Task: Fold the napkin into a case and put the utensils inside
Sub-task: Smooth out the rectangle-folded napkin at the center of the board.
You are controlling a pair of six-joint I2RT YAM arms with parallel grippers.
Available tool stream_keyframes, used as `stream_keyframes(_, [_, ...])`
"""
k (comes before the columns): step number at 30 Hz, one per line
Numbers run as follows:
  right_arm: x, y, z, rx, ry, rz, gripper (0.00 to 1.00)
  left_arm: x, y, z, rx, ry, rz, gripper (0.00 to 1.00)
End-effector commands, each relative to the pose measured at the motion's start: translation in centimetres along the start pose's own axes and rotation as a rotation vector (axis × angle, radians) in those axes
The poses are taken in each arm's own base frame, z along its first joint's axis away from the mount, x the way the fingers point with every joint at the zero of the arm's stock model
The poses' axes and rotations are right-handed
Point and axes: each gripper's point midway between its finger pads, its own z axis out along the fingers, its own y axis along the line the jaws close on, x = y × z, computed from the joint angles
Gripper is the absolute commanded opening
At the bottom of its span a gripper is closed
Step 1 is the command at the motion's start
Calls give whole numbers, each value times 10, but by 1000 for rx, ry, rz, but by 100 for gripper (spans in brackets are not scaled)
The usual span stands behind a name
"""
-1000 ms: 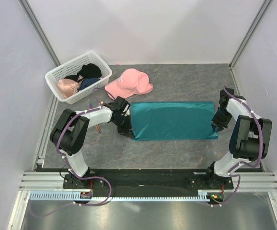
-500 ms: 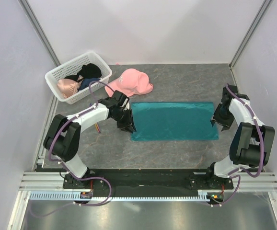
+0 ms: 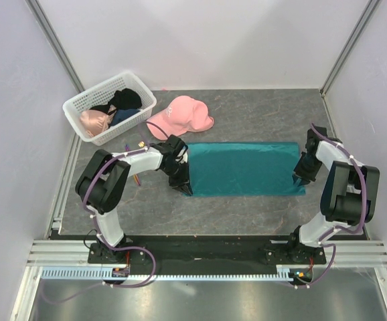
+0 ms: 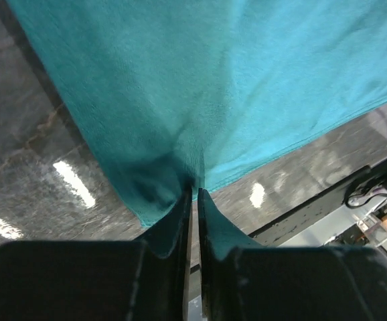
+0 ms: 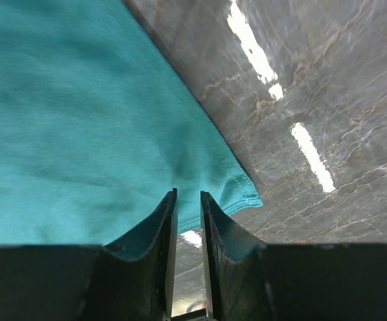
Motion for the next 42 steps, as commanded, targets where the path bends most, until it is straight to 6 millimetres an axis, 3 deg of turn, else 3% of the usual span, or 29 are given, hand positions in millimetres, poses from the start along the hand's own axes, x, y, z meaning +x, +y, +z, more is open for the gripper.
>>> stream_keyframes(1, [6,-6,7,16,-10,52,27,6,9,3,-13,-3,90,13])
stream_keyframes(4, [3,-7,-3,18,-35,48,27,5,4,-10,-10,-27,120,14])
stream_keyframes(7, [-17,1,-26,-21,-94,36,31,-9,-16,-32,15,-79,159,18])
stream_keyframes(11, [-52,23,-46,-110,-184,39,41,-50,-54,-62,82,-185,179,22])
stream_keyframes(13, [-62,31,-40,-124,-177,48,43,-71,-54,-58,77,-200,143,22])
stream_keyframes(14, [-75,40,-44,-156,-201,55,43,-88,-64,-65,90,-236,146,20])
stream_keyframes(15, [-80,43,-36,-155,-185,59,42,-98,-58,-54,75,-227,123,18])
stream_keyframes(17, [-100,53,-39,-174,-218,70,38,-126,-62,-60,72,-286,116,15])
stream_keyframes(18, [-104,56,-31,-169,-204,72,37,-134,-60,-58,65,-291,110,15])
stream_keyframes(20, [-121,63,-34,-182,-231,79,33,-157,-51,-53,26,-326,90,13])
stream_keyframes(23, [-137,71,-27,-190,-243,85,26,-174,-35,-45,-9,-337,53,11])
stream_keyframes(31, [-154,89,-2,-227,-217,109,17,-199,-11,-37,-48,-361,-5,10])
stream_keyframes(42, [-172,97,19,-233,-235,76,19,-215,12,-18,-121,-383,-39,10])
